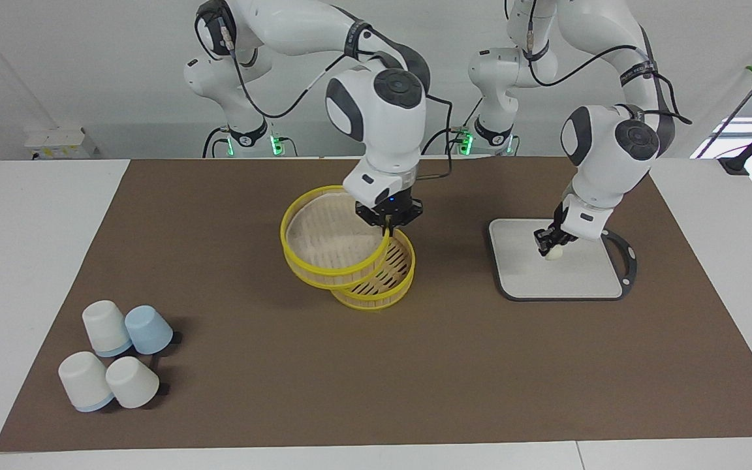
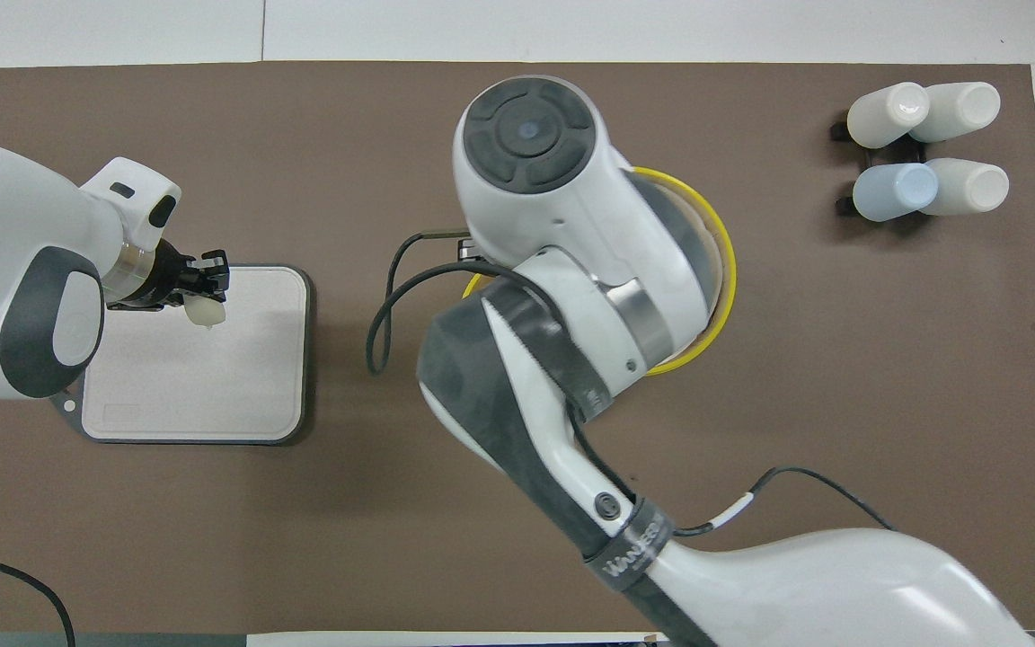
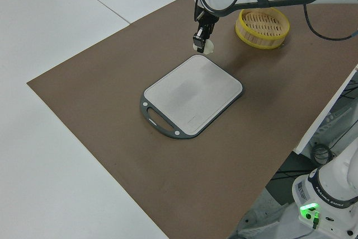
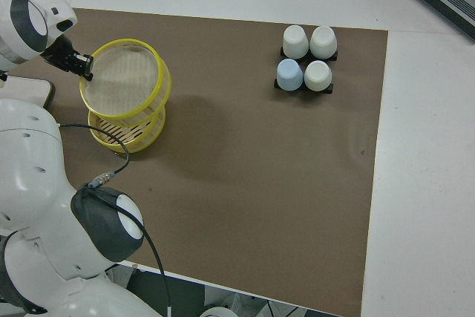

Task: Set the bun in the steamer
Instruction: 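Lift the lid off the steamer with the right gripper, then lift the bun with the left gripper toward the open steamer, then lower the bun into the steamer and open the left gripper, then withdraw the left gripper while the right gripper brings the lid back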

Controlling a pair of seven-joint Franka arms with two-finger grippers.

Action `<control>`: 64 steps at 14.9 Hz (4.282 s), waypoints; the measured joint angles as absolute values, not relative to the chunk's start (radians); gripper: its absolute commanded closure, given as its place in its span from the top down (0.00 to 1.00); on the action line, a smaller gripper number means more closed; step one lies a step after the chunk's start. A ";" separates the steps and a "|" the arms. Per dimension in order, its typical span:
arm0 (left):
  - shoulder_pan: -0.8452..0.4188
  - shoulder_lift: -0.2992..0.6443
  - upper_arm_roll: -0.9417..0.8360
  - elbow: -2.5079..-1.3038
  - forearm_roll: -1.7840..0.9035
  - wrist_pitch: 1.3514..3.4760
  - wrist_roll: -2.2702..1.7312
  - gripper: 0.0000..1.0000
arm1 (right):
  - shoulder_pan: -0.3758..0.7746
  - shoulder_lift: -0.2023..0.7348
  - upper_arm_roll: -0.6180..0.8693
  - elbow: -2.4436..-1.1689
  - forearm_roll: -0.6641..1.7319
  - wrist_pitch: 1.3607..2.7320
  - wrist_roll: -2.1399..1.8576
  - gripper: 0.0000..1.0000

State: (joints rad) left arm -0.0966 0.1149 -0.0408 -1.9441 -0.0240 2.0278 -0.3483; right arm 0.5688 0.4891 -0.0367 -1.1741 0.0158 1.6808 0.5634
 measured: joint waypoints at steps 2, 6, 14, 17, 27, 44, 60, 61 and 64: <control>-0.127 0.115 -0.042 -1.930 -0.024 2.011 -0.379 0.30 | 0.499 0.461 -0.037 -1.178 0.013 1.660 0.476 0.00; -0.219 0.125 -0.044 -1.863 -0.044 1.973 -0.503 0.30 | 0.376 0.442 -0.037 -1.215 -0.005 1.648 0.317 0.00; -0.509 0.216 -0.049 -1.693 -0.092 1.971 -0.859 0.30 | 0.259 0.422 -0.036 -1.274 -0.007 1.655 0.147 0.00; -0.610 0.299 -0.048 -1.606 -0.098 1.969 -0.963 0.30 | 0.259 0.413 -0.034 -1.291 -0.007 1.657 0.147 0.00; -0.688 0.512 -0.025 -1.493 -0.048 2.022 -1.035 0.32 | 0.259 0.392 -0.033 -1.340 -0.007 1.692 0.147 0.00; -0.698 0.528 -0.032 -1.589 -0.046 2.116 -1.037 1.00 | 0.239 0.392 -0.033 -1.348 -0.007 1.692 0.147 0.00; -0.330 0.234 -0.003 -1.523 -0.037 1.786 -0.836 1.00 | 0.396 0.389 -0.016 -1.366 -0.002 1.772 0.402 0.00; -0.278 0.216 -0.003 -1.523 -0.037 1.758 -0.765 1.00 | 0.436 0.389 -0.015 -1.366 -0.002 1.777 0.454 0.00; -0.132 0.161 -0.002 -1.523 -0.037 1.667 -0.538 1.00 | 0.556 0.406 -0.012 -1.362 0.009 1.798 0.643 0.00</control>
